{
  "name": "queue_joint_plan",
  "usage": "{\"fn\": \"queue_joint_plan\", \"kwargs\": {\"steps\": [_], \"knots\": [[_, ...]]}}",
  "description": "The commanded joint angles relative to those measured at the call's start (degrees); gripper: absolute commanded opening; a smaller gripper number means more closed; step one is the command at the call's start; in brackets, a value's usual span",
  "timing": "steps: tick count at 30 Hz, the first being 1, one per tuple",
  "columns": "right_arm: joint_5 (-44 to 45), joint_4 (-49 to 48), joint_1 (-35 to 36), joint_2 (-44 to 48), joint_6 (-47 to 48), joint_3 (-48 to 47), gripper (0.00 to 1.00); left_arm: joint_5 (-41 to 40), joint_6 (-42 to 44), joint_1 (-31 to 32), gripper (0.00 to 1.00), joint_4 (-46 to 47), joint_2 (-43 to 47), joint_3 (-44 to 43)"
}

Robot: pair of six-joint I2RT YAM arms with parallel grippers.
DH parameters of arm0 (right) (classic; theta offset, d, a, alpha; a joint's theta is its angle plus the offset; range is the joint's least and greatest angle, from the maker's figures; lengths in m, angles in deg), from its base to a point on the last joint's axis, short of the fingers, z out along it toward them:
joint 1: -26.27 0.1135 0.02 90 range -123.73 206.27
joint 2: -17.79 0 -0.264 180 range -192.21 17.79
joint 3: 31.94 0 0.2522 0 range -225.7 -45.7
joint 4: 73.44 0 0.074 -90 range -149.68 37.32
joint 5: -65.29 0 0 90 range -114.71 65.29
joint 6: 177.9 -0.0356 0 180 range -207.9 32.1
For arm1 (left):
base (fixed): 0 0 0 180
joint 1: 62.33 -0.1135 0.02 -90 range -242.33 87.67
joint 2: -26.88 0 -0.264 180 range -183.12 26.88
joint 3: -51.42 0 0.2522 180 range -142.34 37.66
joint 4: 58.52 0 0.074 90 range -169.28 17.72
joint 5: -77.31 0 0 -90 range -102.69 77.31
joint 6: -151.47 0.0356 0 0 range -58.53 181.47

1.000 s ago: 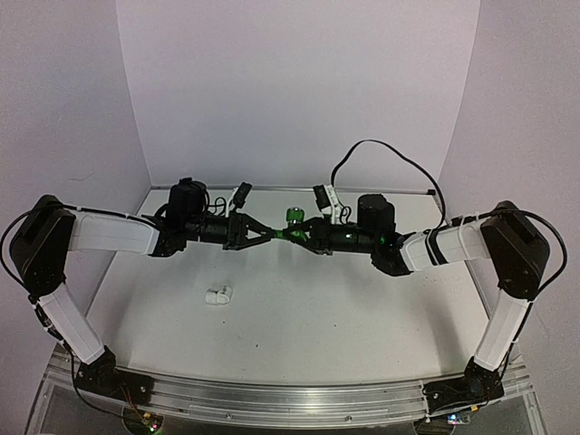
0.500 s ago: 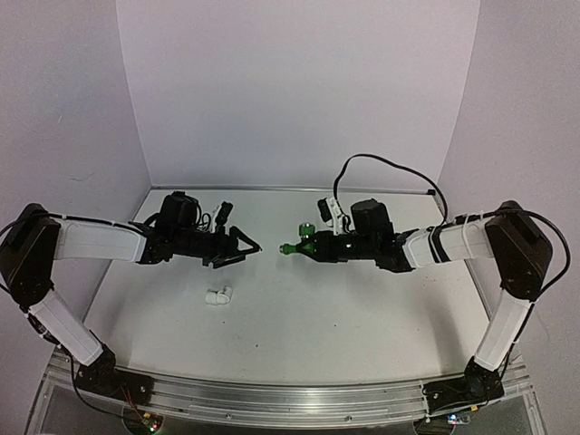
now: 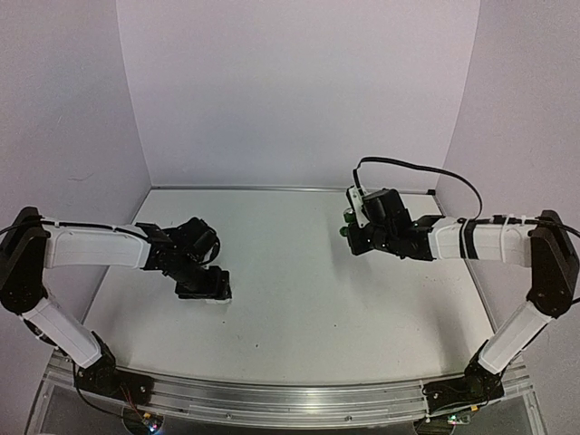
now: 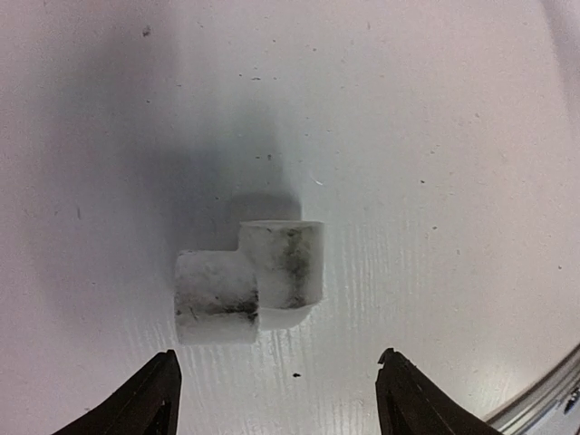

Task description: Install the water faucets

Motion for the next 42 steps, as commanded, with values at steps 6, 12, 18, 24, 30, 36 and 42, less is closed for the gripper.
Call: {"fn": "queue_joint_plan", "kwargs": {"steps": [6,12,18,24,30,36,42], "knots": [[6.0,0.0,-0.1,6.4,-2.1,-0.6,0.0,-14.4,1.9,4.7,0.68,-7.8,-12.4,-15.8],[3.6,0.2,-0.1,7.8,-3.0,1.6,0.0,-15.4,2.3,4.8,0.61,-11.0,-19.9,-21.9],[2.9,0.3,-0.1,9.3,-3.4,2.4,0.0,-17.5,2.5,4.9,0.55,-13.3,-23.4,-23.5],[1.5,0.3,-0.1,9.5,-3.4,2.1,0.0,-18.1,2.5,5.5,0.46,-13.4,-24.0,-23.0],[0.6,0.3,-0.1,9.1,-3.7,1.5,0.0,-16.6,3.1,5.8,0.2,-13.3,-23.2,-23.2],[4.1,-0.2,-0.1,12.0,-5.0,3.0,0.0,-11.7,5.9,5.6,0.07,-10.7,-20.3,-24.5],[3.8,-0.2,-0.2,13.7,-4.9,3.8,0.0,-8.3,7.9,3.8,0.09,-7.6,-16.1,-24.3]]}}
